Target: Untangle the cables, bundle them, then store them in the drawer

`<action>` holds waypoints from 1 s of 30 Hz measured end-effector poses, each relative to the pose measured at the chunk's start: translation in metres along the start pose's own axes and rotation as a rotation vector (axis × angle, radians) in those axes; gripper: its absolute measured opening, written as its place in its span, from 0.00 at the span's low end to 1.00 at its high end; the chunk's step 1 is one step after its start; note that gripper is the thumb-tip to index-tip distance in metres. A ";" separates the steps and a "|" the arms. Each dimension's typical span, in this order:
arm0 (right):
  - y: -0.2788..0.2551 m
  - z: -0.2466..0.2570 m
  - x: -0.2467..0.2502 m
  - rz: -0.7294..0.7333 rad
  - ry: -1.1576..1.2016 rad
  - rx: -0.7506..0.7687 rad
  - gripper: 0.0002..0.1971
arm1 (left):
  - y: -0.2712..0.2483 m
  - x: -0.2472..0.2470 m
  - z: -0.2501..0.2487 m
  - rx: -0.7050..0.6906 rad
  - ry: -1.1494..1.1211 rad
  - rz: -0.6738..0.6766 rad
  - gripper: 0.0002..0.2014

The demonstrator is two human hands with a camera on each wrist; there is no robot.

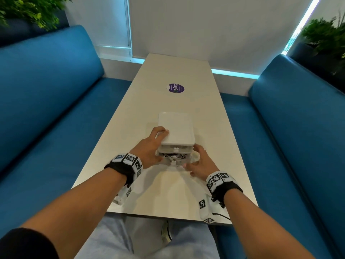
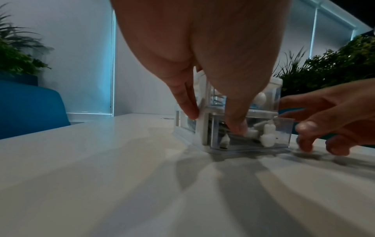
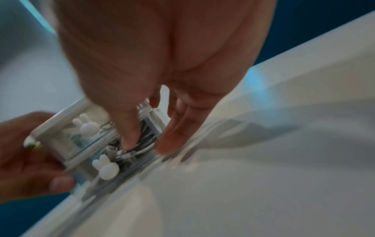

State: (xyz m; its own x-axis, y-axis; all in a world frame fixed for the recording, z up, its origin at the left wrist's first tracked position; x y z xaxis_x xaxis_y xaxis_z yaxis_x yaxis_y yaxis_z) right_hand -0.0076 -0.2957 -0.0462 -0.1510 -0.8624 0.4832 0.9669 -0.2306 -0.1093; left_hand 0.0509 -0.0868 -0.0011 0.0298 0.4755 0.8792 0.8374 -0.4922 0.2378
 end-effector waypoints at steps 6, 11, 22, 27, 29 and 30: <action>0.004 0.003 0.003 -0.142 -0.097 0.085 0.25 | -0.002 -0.002 -0.003 -0.010 -0.026 -0.108 0.40; 0.004 -0.002 0.001 -0.172 -0.067 0.052 0.18 | -0.005 -0.003 0.000 0.014 -0.056 -0.171 0.41; 0.011 -0.008 0.002 -0.157 0.087 -0.004 0.14 | -0.017 -0.026 0.029 0.513 -0.382 -0.173 0.14; 0.011 -0.010 0.000 -0.146 -0.044 0.040 0.18 | -0.017 -0.024 0.026 0.512 -0.332 -0.125 0.13; 0.009 -0.005 0.001 -0.152 -0.070 0.041 0.19 | -0.016 -0.020 0.020 0.500 -0.319 -0.094 0.14; 0.006 -0.006 -0.001 -0.143 -0.055 0.038 0.20 | -0.019 -0.021 0.017 0.492 -0.313 -0.069 0.16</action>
State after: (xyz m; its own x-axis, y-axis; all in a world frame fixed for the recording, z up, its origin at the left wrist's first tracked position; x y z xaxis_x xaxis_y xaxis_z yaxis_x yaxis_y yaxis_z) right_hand -0.0030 -0.2984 -0.0524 -0.2773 -0.7955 0.5387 0.9435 -0.3314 -0.0037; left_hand 0.0435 -0.0750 -0.0312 0.0636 0.7238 0.6871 0.9958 -0.0916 0.0044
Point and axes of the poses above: each hand's wrist, its own y-axis towards the middle knuckle, its own x-axis out of the back of the hand, z = x × y, the point moved 5 cm from there along y, towards the middle knuckle, and after that the axes turned 10 degrees about -z, right-handed, at the moved point
